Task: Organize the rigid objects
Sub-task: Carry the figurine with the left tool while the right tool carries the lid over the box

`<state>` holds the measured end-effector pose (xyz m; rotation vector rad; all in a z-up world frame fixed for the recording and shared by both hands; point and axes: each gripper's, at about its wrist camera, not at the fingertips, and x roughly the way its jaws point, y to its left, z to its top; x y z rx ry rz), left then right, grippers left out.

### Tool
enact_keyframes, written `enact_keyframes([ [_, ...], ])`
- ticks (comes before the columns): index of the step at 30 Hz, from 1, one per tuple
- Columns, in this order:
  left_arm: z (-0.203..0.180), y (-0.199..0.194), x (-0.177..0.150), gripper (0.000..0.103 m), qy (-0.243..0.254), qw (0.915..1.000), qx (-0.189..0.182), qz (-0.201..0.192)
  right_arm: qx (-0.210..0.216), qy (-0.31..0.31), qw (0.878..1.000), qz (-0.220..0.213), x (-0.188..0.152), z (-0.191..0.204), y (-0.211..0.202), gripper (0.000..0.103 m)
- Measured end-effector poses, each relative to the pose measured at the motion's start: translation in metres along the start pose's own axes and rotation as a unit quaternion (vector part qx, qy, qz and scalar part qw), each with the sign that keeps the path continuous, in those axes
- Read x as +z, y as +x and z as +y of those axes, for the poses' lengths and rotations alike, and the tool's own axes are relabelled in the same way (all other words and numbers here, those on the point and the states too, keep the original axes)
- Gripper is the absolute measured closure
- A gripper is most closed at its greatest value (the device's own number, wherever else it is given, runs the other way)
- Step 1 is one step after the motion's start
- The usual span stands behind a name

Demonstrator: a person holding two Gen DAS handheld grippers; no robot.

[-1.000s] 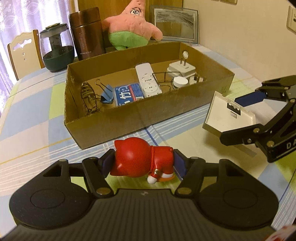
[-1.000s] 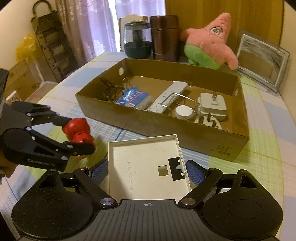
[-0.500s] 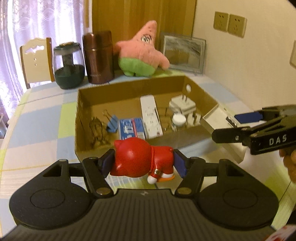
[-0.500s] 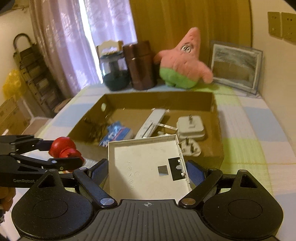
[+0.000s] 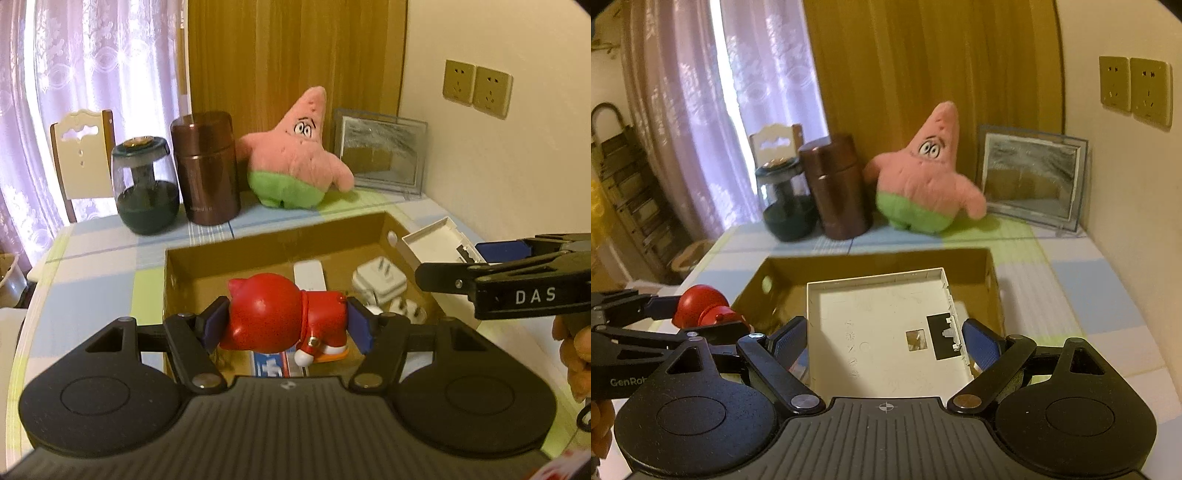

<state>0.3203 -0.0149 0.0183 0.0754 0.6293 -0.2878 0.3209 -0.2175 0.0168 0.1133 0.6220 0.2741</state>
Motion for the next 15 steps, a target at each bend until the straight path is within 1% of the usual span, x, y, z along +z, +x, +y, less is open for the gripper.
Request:
enact_keyframes([
  [8,0.019,0.033,0.025,0.040,-0.008,0.9999,0.010,-0.011,-0.021,0.015,0.999,-0.021,0.027,-0.008,0.031,0.016],
  [13,0.033,0.051,0.033,0.040,-0.028,0.9995,0.008,-0.012,-0.027,0.015,0.999,-0.024,0.034,-0.009,0.051,0.016],
  [15,0.035,0.058,0.035,0.040,-0.029,0.9995,0.008,-0.011,-0.030,0.016,0.999,-0.023,0.036,-0.010,0.059,0.016],
])
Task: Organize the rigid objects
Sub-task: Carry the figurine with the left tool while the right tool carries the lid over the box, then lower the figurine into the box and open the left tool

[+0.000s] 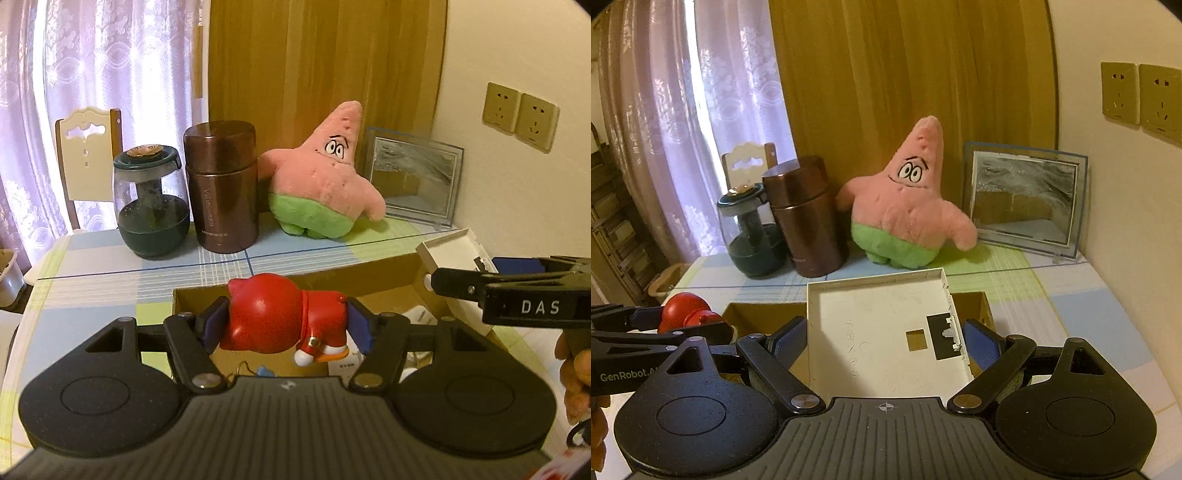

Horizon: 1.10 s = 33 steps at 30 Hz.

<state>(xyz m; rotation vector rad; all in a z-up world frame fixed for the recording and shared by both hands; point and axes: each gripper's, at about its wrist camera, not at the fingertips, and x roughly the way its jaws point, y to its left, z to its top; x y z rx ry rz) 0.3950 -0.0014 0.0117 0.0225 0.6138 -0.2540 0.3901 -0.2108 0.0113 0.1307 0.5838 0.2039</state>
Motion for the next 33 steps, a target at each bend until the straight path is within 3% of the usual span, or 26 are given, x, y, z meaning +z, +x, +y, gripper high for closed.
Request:
enact_keyframes([
  [17,0.010,0.058,0.000,0.040,-0.009,0.9995,-0.007,0.029,-0.010,0.008,0.999,0.033,-0.008,-0.009,0.052,0.016],
  [33,0.018,0.079,-0.012,0.040,-0.022,0.9985,-0.002,0.050,-0.017,0.016,0.998,0.051,-0.019,-0.017,0.067,0.016],
])
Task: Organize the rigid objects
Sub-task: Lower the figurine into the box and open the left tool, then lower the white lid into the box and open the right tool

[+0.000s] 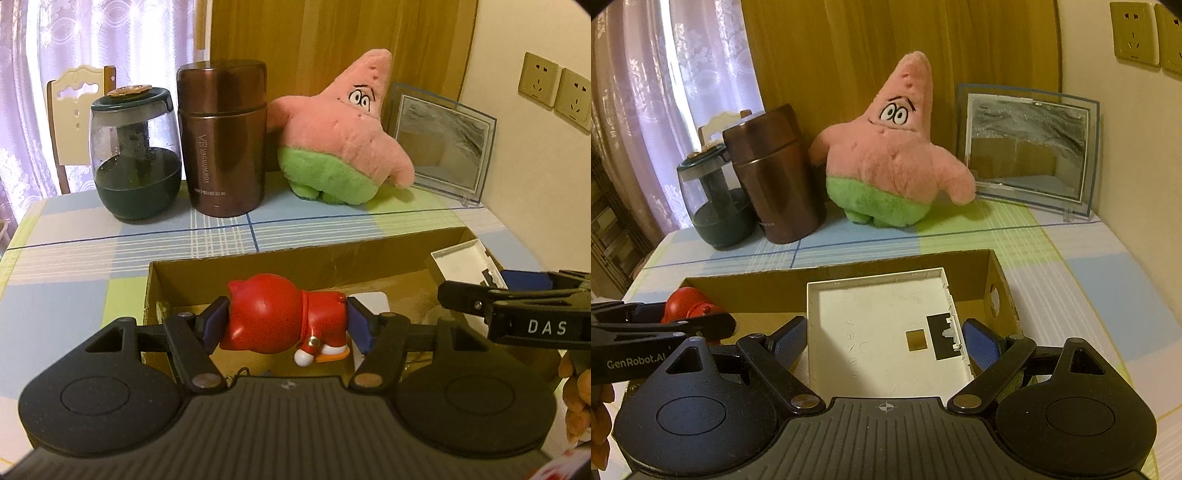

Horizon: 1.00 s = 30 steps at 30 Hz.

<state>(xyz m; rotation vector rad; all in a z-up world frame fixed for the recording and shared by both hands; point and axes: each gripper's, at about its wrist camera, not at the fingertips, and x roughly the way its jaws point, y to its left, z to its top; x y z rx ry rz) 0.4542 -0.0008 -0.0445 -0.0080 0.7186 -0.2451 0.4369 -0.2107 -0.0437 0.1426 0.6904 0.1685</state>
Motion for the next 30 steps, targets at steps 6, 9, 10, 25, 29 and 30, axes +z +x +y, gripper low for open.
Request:
enact_keyframes([
  [6,0.002,0.003,-0.001,0.040,-0.003,1.0000,0.002,0.003,0.004,0.000,1.000,-0.001,0.000,0.001,0.000,0.016],
  [9,0.002,0.004,-0.001,0.040,-0.008,1.0000,0.002,0.003,0.007,0.002,1.000,-0.002,0.000,0.001,0.000,0.016],
  [10,0.002,0.004,-0.001,0.040,-0.009,1.0000,0.001,0.001,0.007,0.003,1.000,-0.002,0.001,0.001,0.000,0.016],
  [25,0.004,-0.006,0.004,0.036,0.001,0.9997,0.021,-0.012,0.028,0.020,0.999,-0.009,0.005,0.001,-0.002,0.016],
  [29,0.006,-0.010,0.004,0.036,0.002,0.9996,0.025,-0.014,0.038,0.025,0.999,-0.008,0.005,0.002,-0.001,0.016],
  [30,0.006,-0.010,0.004,0.036,0.002,0.9996,0.026,-0.014,0.038,0.024,0.999,-0.006,0.005,0.003,-0.001,0.016],
])
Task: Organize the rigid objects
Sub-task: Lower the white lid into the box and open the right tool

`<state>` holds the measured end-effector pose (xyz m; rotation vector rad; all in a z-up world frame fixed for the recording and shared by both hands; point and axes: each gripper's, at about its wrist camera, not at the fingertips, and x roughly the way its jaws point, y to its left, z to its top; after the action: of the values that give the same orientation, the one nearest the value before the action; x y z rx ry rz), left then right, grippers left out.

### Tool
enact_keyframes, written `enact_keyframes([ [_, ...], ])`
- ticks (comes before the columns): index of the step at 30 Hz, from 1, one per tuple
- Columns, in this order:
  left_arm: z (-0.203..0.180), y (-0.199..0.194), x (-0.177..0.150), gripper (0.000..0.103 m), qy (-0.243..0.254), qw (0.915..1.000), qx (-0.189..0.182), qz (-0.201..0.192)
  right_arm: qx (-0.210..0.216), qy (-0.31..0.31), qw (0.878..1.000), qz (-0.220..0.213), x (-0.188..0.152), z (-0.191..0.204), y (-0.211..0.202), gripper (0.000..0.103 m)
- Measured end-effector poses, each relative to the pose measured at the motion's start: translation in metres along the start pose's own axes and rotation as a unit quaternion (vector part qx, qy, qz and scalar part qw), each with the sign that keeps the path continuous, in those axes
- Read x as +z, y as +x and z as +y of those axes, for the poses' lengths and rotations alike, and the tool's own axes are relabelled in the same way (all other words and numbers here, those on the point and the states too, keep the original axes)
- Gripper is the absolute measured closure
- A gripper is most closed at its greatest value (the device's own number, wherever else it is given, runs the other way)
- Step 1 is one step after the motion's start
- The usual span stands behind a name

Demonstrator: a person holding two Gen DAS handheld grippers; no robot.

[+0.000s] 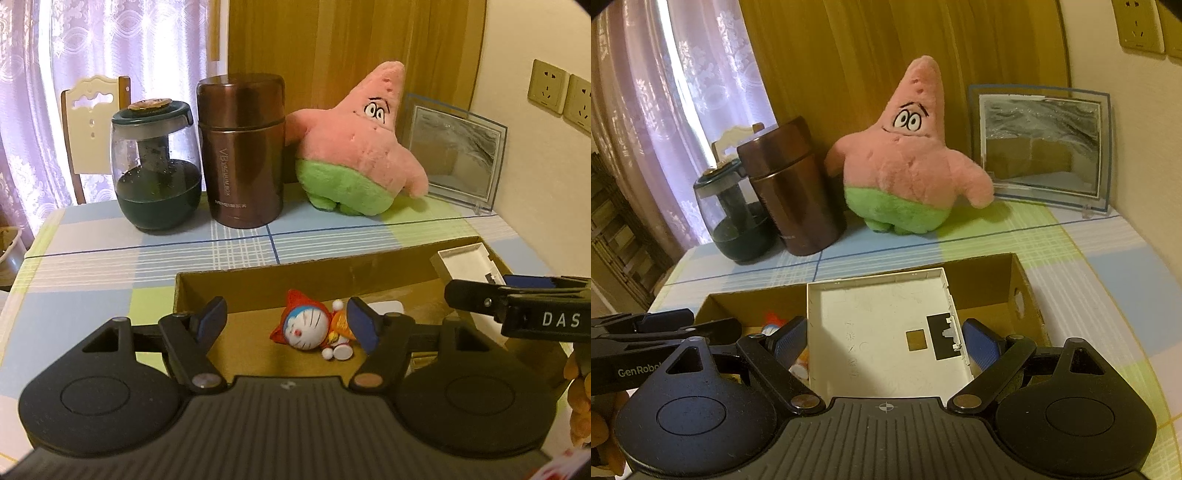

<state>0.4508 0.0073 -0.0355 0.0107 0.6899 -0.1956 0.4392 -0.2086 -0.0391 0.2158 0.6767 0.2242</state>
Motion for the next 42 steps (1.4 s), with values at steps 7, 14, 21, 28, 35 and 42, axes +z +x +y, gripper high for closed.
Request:
enact_keyframes([
  [7,0.003,0.000,-0.001,0.036,-0.002,1.0000,0.001,0.003,0.007,-0.002,1.000,0.002,-0.002,0.002,0.002,0.016],
  [14,0.000,0.002,-0.001,0.036,0.003,1.0000,-0.001,0.005,0.024,0.023,0.999,-0.002,-0.003,-0.004,0.004,0.016],
  [21,-0.001,0.003,-0.002,0.033,0.006,1.0000,-0.001,0.007,0.025,0.046,0.999,-0.004,0.000,-0.010,0.004,0.011],
  [28,-0.003,0.003,-0.003,0.032,0.011,0.9999,-0.002,0.007,0.011,0.035,0.999,-0.003,0.000,-0.008,0.003,0.010],
  [35,-0.005,0.001,-0.002,0.028,0.013,0.9999,-0.003,0.004,0.001,0.026,1.000,-0.004,0.000,-0.007,0.002,0.010],
  [42,-0.006,-0.007,-0.001,0.014,0.017,0.9998,-0.009,-0.010,-0.004,0.019,1.000,-0.013,0.003,-0.007,-0.008,0.010],
])
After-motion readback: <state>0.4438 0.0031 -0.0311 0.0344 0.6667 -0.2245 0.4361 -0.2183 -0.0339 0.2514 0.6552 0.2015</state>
